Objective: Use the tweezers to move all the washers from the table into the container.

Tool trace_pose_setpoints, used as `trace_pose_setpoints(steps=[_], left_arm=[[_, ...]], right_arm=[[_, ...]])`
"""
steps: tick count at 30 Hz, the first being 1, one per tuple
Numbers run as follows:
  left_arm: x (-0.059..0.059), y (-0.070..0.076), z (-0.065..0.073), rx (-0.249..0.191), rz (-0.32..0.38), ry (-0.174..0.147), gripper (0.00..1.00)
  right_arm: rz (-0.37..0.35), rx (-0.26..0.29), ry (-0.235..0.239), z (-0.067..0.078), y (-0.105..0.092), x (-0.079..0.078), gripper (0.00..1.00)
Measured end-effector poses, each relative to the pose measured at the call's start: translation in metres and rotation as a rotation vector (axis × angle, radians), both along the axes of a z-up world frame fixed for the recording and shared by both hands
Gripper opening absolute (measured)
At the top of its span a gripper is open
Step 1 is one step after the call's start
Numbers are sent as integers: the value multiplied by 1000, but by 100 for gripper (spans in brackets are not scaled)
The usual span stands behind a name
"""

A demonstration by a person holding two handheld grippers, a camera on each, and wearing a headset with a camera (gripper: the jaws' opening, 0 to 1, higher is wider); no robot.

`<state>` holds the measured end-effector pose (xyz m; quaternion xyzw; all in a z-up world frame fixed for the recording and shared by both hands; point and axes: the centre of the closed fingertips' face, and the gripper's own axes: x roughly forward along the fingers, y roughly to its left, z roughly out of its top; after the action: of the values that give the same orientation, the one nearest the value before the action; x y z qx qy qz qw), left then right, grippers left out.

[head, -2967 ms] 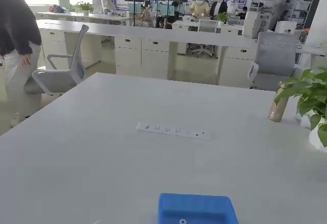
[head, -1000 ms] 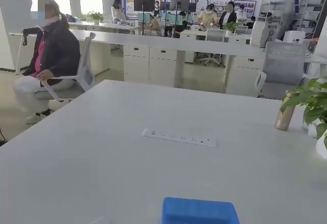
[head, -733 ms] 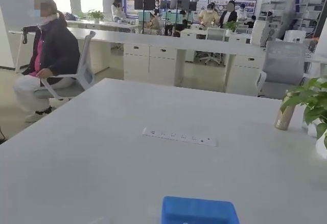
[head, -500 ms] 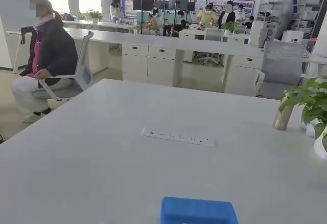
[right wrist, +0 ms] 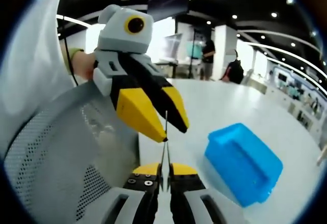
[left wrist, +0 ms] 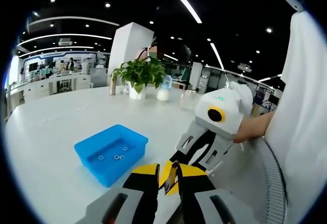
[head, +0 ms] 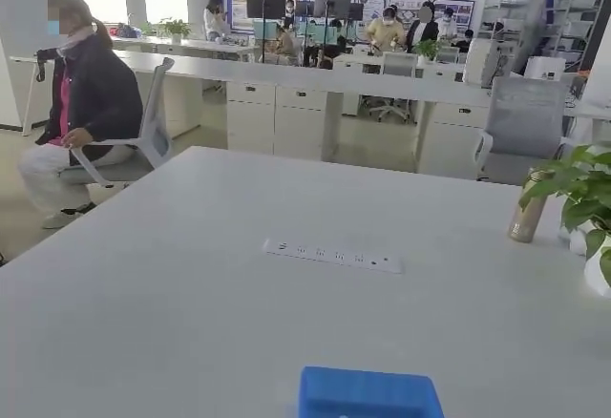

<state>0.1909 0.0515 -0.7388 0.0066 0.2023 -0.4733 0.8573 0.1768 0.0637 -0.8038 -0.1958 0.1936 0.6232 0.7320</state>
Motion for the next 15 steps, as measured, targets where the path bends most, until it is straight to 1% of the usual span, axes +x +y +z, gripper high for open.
trace_pose_setpoints(steps=[3, 4, 7, 10, 12, 15], left_arm=[[0, -1, -1, 9, -8, -1, 10], [-1, -1, -1, 12, -11, -4, 8], [-3, -3, -1, 14, -28, -5, 2], [-2, -2, -1, 16, -23, -14, 2], [-2, -2, -2, 12, -24, -7, 2], [-2, -2, -1, 16, -25, -13, 2]], right_arm=[[1, -11, -7, -1, 1, 0, 3], [-4, -10, -5, 0, 0, 1, 3], [-25, 14, 7, 3, -2, 6, 3], [-29, 29, 21, 5, -2, 5, 3], [-28, 31, 28, 5, -1, 5, 3], [-30, 36, 37, 4, -1, 6, 3]])
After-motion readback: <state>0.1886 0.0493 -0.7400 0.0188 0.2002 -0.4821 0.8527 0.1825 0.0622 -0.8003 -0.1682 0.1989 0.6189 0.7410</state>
